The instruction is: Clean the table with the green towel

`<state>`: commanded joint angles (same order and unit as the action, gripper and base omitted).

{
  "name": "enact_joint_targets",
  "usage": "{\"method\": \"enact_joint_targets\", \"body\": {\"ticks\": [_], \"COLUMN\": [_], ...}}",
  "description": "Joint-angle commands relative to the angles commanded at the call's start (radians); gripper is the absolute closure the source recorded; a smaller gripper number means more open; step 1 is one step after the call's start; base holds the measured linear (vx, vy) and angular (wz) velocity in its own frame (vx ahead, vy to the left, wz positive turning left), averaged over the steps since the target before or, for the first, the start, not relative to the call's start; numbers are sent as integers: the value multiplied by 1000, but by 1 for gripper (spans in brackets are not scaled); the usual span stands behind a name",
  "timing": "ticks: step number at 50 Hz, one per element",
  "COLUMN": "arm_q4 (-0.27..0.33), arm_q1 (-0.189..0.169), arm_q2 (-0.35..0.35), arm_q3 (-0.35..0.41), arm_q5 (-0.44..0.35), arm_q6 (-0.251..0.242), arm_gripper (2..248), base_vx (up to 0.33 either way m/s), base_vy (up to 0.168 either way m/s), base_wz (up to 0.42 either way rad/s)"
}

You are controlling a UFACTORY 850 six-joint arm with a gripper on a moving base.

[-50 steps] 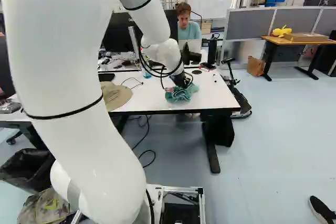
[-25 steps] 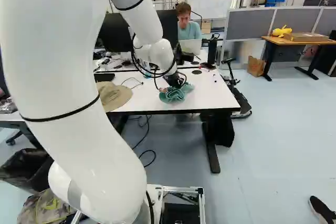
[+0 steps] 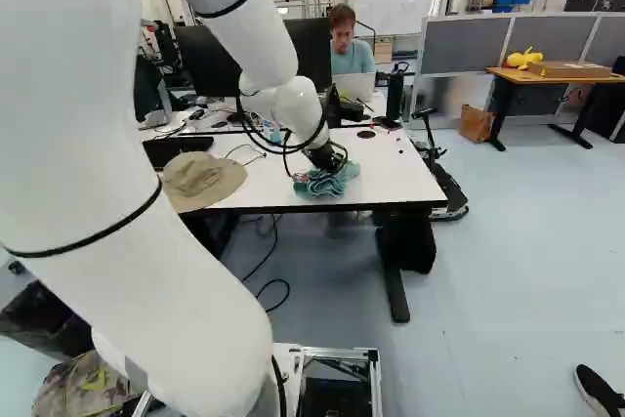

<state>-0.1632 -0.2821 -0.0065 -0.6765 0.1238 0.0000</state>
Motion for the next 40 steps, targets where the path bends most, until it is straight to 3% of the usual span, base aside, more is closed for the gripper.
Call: {"method": "enact_joint_targets", "body": {"ticks": [23, 34, 40], "arm_q4": [0, 0, 0], "arm_q1": [-85, -124, -122], "arm_q2": [53, 28, 5], "arm_q3": [53, 29, 5], "arm_q5": [0, 0, 0], "arm_q6": [0, 0, 0], "arm_gripper": [223, 223, 223], "base_vx": [0, 0, 0], "base_vy": [0, 0, 0], "base_wz": [0, 0, 0]}}
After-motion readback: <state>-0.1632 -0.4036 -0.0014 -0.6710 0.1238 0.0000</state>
